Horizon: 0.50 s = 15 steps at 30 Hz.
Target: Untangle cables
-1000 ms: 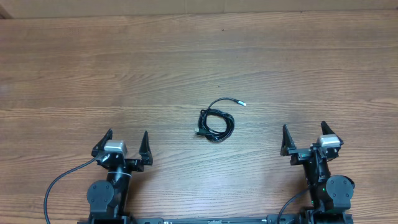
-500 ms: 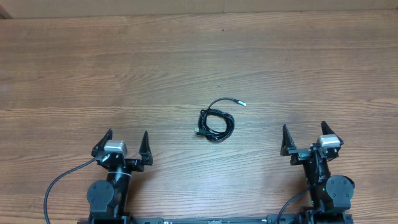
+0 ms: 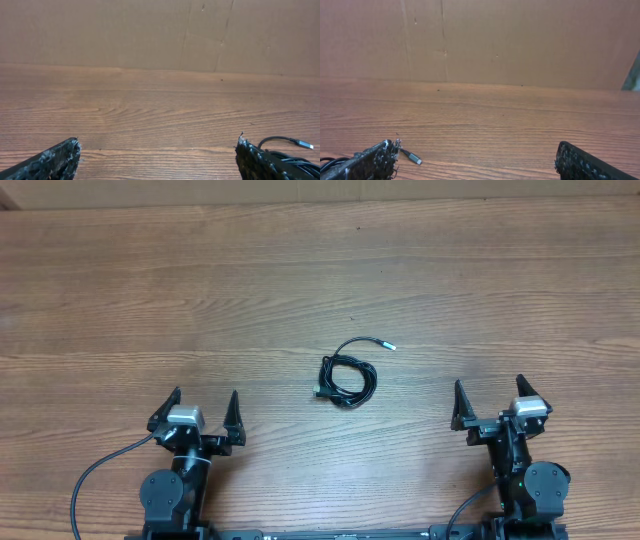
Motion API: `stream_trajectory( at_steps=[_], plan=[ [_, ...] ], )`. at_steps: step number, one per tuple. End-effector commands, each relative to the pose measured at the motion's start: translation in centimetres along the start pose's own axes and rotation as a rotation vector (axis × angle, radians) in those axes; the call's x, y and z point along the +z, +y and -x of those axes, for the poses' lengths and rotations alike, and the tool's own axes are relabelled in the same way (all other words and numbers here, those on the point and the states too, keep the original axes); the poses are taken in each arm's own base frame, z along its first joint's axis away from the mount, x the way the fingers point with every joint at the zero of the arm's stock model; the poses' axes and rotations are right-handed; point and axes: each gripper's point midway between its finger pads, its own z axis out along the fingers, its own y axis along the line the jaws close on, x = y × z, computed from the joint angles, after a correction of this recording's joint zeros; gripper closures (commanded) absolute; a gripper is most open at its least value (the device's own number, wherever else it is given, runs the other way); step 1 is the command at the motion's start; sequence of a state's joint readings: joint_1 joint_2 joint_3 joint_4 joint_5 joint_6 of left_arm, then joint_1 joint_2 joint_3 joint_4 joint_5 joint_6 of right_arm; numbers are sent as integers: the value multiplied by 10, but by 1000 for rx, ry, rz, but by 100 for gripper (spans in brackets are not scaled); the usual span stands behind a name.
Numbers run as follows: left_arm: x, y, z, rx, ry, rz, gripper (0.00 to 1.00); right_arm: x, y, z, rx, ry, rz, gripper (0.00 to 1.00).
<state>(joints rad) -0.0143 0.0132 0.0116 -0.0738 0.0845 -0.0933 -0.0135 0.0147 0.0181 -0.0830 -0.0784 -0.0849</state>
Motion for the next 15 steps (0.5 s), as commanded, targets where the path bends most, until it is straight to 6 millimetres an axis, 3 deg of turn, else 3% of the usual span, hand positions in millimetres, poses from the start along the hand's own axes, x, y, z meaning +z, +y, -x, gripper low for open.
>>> stream_trajectory(
  at_steps=[1,10,15],
  plan=[
    [0,0,-1,22,-2,2,1,0,-1,-1,2,-6,-5,0],
    [-1,0,1,-137,7,2,0,0,-1,-1,2,-6,-5,0],
    [-15,5,21,-136,104,65,0,0,-1,-1,2,-6,-5,0]
  ],
)
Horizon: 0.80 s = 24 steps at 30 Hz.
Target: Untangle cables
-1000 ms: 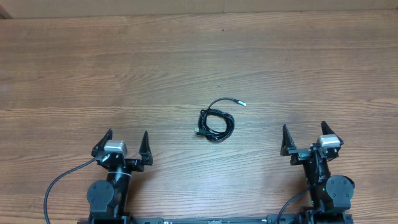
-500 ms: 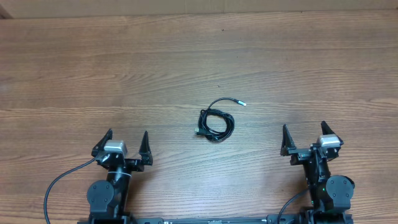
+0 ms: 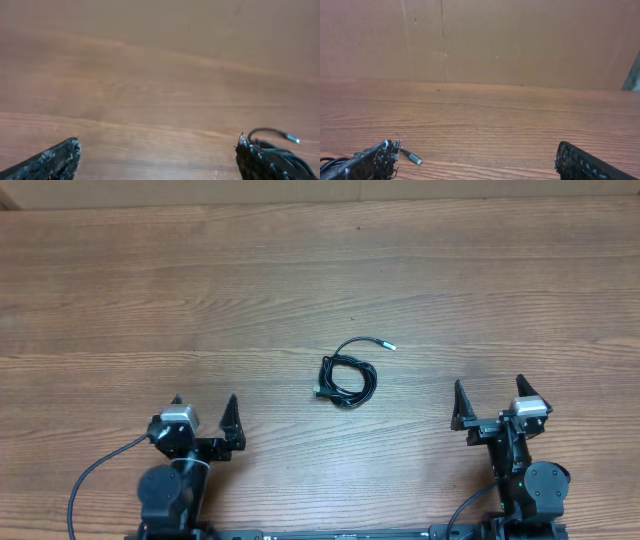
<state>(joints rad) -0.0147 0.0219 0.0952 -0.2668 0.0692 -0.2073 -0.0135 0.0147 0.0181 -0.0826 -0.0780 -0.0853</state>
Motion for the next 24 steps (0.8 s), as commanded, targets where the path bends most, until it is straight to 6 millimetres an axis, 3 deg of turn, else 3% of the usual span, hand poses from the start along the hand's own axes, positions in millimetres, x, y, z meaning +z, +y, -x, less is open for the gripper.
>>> stream_trajectory(
  at_steps=[1,9,12,15,18,24],
  plan=[
    [-12,-3,37,-14,14,36,0,0,-1,-1,3,-6,-5,0],
    [6,-20,78,-20,202,20,0,0,-1,-1,3,-6,-5,0],
    [18,-39,93,-34,312,-54,0,0,-1,-1,3,-6,-5,0],
    [29,-78,103,-79,404,-257,0,0,-1,-1,3,-6,-5,0],
    [32,-107,89,-142,512,-444,1,0,-1,-1,3,-6,-5,0],
    [51,-110,43,-279,731,-478,0,0,-1,-1,3,-6,-5,0]
  ],
)
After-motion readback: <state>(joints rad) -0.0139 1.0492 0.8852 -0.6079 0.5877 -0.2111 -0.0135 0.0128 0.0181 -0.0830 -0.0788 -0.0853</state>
